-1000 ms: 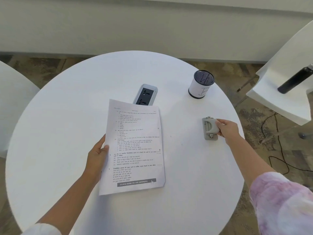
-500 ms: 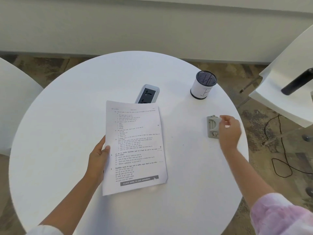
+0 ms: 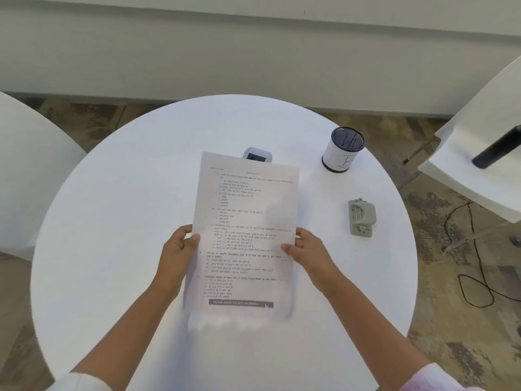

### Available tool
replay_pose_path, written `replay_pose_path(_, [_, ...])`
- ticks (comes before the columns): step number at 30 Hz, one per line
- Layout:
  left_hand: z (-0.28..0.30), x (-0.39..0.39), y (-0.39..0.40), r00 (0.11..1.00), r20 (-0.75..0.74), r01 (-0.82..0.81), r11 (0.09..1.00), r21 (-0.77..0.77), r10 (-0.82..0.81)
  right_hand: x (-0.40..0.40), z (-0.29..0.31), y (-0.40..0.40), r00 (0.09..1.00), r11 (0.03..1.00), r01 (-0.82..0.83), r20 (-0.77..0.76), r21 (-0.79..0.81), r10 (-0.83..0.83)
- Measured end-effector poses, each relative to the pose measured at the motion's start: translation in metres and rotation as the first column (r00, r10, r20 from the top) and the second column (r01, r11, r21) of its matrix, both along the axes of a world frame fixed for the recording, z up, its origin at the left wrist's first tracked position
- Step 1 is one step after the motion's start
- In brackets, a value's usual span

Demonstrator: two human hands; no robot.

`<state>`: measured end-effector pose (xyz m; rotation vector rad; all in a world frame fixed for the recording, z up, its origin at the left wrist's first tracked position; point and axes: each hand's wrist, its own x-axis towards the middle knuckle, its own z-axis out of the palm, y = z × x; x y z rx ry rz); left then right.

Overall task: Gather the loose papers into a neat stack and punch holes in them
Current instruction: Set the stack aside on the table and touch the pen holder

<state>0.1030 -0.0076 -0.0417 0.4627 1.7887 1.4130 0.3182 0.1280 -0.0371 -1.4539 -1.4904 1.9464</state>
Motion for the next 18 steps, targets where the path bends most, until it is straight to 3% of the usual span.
replay_pose_path(7, [0.022, 0.004, 0.005, 0.991, -0.132, -0.005, 0.990, 0.139, 0.024, -0.023, 0.026, 0.003, 0.996, 0.958, 0.080, 0.001, 0.275, -0.084])
replay_pose_path(15, [0.040, 0.004, 0.007, 0.975, -0.166, -0.100, 0.957, 0.271, 0.149, -0.048, 0.044, -0.003, 0.981, 0.897, 0.155, -0.170, 0.413, -0.091])
replay_pose_path(18, [0.038, 0.009, 0.004, 0.961, -0.225, -0.101, 0.962, 0.252, 0.160, -0.048, 0.043, -0.006, 0.992, 0.879, 0.098, -0.119, 0.467, -0.047])
